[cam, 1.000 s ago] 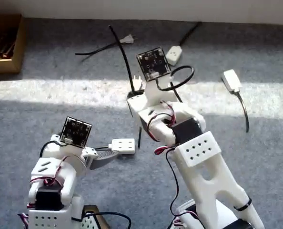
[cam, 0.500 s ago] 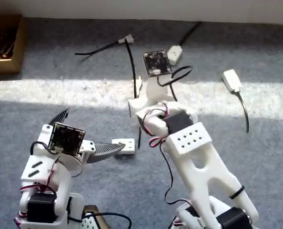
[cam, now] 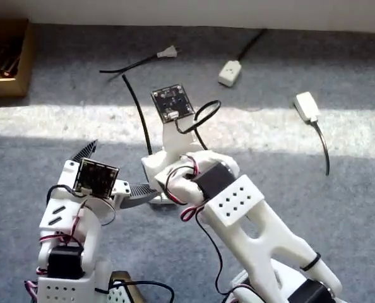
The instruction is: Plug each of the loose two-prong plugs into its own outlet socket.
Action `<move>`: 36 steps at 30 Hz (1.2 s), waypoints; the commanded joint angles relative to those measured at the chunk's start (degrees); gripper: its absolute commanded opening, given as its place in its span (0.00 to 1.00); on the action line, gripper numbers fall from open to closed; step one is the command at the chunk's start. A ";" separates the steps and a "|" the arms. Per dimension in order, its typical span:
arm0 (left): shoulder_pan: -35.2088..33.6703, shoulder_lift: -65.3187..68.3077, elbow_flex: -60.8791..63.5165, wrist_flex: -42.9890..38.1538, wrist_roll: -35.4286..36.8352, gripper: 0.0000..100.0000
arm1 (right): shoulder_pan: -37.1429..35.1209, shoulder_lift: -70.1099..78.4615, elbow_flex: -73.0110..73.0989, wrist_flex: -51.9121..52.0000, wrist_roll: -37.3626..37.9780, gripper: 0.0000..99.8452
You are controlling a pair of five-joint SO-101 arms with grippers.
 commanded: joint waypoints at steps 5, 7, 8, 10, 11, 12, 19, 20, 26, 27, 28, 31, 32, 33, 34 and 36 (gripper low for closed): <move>-0.84 -0.13 2.33 -3.96 -0.26 0.54 | -0.66 -4.53 -14.37 16.75 2.99 0.00; -0.84 -0.13 2.42 -3.96 -0.26 0.54 | -0.13 -4.53 -16.40 18.33 4.40 0.00; -0.84 -0.13 2.42 -3.96 -0.26 0.54 | 0.22 -4.53 -16.57 18.77 5.10 0.00; -0.84 -0.13 2.42 -3.96 -0.26 0.54 | 0.40 -4.70 -16.57 20.79 5.98 0.00; -0.84 -0.13 2.42 -3.96 -0.26 0.54 | 0.31 -4.88 -16.57 22.11 6.59 0.00; -0.84 -0.13 2.42 -3.96 -0.26 0.54 | 0.22 -4.97 -16.75 23.52 7.30 0.00; -1.63 -0.13 2.42 -3.78 -0.35 0.54 | 2.33 -7.34 -16.66 27.47 9.76 0.00; -1.98 -0.13 2.42 -3.78 -0.35 0.54 | 4.09 -7.25 -16.66 26.95 9.76 0.00; -9.98 -0.57 1.71 -3.96 0.00 0.54 | 13.49 -3.56 -10.42 17.80 8.70 0.00; -11.47 -0.57 1.89 -3.96 0.00 0.54 | 14.02 -2.59 -8.48 15.34 6.77 0.00; -12.70 -0.57 2.33 -3.96 0.26 0.54 | 14.29 -1.98 -6.73 13.14 5.36 0.00; -16.57 -0.40 2.95 -3.78 5.01 0.54 | 12.88 -0.48 -4.18 9.19 2.37 0.00; -17.36 -0.57 3.30 -3.78 6.51 0.54 | 11.82 -0.40 -4.18 9.19 1.05 0.00; -17.89 -0.57 3.65 -3.78 7.91 0.54 | 10.68 -0.40 -3.91 9.27 -0.70 0.00; -17.89 -0.31 4.00 -3.78 9.49 0.54 | 9.45 -0.40 -3.82 9.27 -2.46 0.00; -17.98 -0.57 5.41 -3.78 12.48 0.54 | 7.34 -0.40 -3.91 9.01 -5.71 0.00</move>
